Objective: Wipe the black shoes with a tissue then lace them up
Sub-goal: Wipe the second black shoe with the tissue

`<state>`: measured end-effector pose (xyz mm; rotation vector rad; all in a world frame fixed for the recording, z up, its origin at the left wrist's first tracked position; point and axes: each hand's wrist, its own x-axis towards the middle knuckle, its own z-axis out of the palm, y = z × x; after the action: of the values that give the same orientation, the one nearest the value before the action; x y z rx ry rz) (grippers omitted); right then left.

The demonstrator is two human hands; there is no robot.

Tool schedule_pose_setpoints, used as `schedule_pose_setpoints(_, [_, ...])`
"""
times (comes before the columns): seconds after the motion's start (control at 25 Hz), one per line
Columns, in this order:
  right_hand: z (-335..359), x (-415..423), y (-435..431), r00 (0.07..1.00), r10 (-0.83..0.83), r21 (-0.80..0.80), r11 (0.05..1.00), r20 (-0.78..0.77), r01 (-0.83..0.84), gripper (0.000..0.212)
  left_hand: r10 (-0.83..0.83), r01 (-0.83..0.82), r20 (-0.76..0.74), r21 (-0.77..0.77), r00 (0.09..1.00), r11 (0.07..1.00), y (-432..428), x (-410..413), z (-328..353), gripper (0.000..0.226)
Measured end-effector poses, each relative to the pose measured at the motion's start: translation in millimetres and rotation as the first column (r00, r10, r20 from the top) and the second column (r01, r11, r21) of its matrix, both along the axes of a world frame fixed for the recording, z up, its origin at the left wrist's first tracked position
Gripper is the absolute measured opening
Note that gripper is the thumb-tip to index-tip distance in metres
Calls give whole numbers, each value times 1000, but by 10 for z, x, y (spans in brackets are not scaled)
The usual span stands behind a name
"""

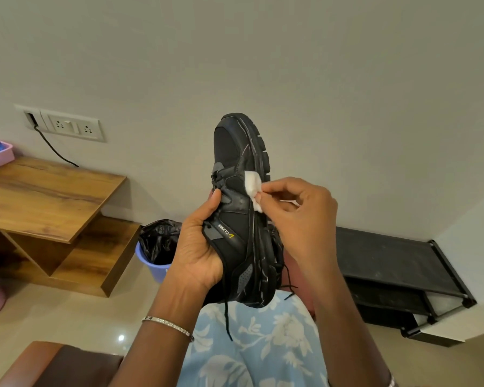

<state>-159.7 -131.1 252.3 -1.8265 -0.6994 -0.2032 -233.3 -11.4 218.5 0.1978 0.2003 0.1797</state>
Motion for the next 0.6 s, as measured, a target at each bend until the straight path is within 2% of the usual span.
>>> schedule_pose_setpoints(0.08, [-70, -19, -29, 999, 41, 1, 999, -22, -41, 13, 24, -24, -9, 17, 1000, 1000, 20, -13, -11, 34])
schedule_pose_setpoints(0.16, [-108, -30, -167, 977, 181, -185, 962, -114, -200, 12, 42, -41, -21, 44, 999, 998, 65, -24, -18, 33])
schedule_pose_setpoints(0.24, [-76, 8, -294, 917, 324, -432, 810, -232, -396, 12, 49, -46, -40, 71, 998, 996, 86, -13, -26, 29])
schedule_pose_setpoints(0.28, [-51, 39, -323, 890, 363, -491, 743, -276, -455, 12, 45, -42, -41, 72, 998, 997, 90, 5, -46, 28])
schedule_pose_setpoints(0.32, [-29, 66, -317, 886, 376, -501, 731, -272, -464, 11, 31, -29, -32, 66, 999, 997, 80, 21, -59, 28])
schedule_pose_setpoints(0.4, [-17, 109, -245, 952, 291, -408, 861, -95, -304, 11, 12, -12, -6, 35, 1000, 999, 39, 51, -70, 39])
schedule_pose_setpoints(0.48, [-40, 138, -149, 990, 82, -197, 979, 114, -59, 12, 22, -21, -18, 29, 1000, 999, 9, 74, -61, 47])
schedule_pose_setpoints(0.52, [-69, 155, -112, 989, 39, -115, 993, 143, -22, 12, 23, -21, -28, 44, 999, 999, 7, 73, -48, 43])
schedule_pose_setpoints(0.6, [-194, 131, -103, 989, 115, -87, 990, 98, -107, 13, 30, -26, -53, 64, 998, 998, 31, 43, -41, 31])
